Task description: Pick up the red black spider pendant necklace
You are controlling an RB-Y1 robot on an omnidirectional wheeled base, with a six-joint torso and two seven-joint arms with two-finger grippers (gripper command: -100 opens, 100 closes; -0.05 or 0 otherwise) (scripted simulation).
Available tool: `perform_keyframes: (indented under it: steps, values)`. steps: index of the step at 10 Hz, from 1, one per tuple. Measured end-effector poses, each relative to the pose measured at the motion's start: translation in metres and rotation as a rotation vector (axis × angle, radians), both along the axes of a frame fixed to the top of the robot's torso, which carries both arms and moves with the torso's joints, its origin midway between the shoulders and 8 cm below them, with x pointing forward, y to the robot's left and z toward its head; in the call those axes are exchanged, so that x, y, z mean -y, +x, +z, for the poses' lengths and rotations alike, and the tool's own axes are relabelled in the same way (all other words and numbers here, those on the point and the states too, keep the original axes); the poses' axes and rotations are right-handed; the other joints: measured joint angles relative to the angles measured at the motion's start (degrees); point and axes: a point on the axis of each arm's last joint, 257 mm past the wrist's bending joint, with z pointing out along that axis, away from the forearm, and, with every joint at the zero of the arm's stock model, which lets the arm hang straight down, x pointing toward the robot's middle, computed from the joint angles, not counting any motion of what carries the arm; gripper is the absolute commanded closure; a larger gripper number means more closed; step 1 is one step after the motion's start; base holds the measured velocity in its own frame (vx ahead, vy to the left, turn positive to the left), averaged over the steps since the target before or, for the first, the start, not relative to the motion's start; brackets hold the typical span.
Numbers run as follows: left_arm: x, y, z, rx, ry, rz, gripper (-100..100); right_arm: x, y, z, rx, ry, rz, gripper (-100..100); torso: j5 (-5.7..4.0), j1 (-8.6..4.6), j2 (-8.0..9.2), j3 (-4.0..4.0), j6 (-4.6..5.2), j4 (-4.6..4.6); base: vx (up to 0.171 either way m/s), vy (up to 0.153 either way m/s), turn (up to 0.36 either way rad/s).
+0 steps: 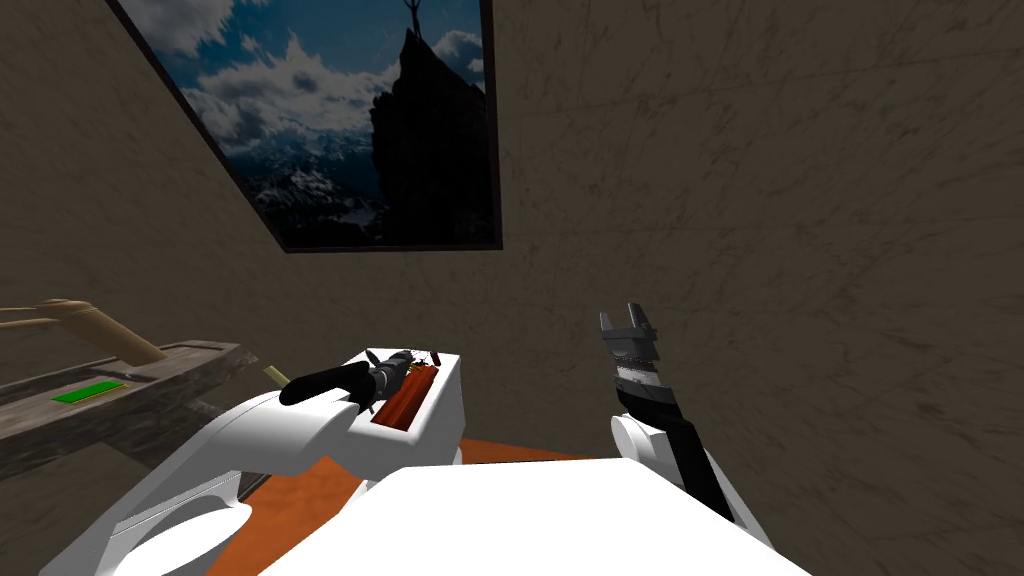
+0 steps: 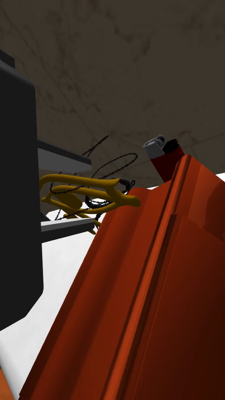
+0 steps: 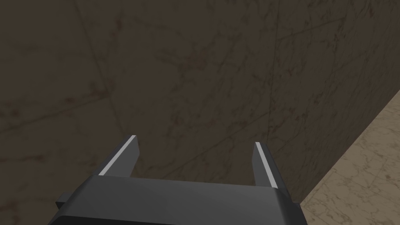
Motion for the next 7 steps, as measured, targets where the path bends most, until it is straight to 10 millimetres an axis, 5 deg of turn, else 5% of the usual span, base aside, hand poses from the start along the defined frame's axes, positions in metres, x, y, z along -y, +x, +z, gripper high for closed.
perform_keyframes:
  steps: [1,2,3,6,7]
  values:
    - [0.0,0.0,0.0,0.0,0.0,0.0,100,0.0,0.0,0.0,0.0,0.0,0.0,0,-0.01,0.0,0.0,0.0,0.0,0.0,0.0,0.0,0.0]
    - [0.0,0.0,0.0,0.001,-0.001,0.0,0,0.0,0.0,0.0,0.0,0.0,0.0,0,-0.01,0.0,0.0,0.0,0.0,0.0,0.0,0.0,0.0]
    - [0.0,0.0,0.0,0.0,-0.001,0.0,100,0.0,0.0,0.0,0.0,0.0,0.0,0,-0.02,-0.01,0.0,0.0,0.0,0.0,-0.002,0.004,0.037]
    - [0.008,-0.01,0.01,0.001,-0.001,-0.01,100,0.0,0.0,0.0,0.0,0.0,0.0,0,-0.07,-0.07,0.15,0.09,-0.05,0.03,-0.004,0.003,0.024]
    - [0.009,-0.011,0.01,0.0,-0.001,-0.01,0,0.0,0.0,0.0,0.0,0.0,0.0,0,-0.05,-0.06,0.11,0.06,-0.02,0.01,0.0,0.0,0.0]
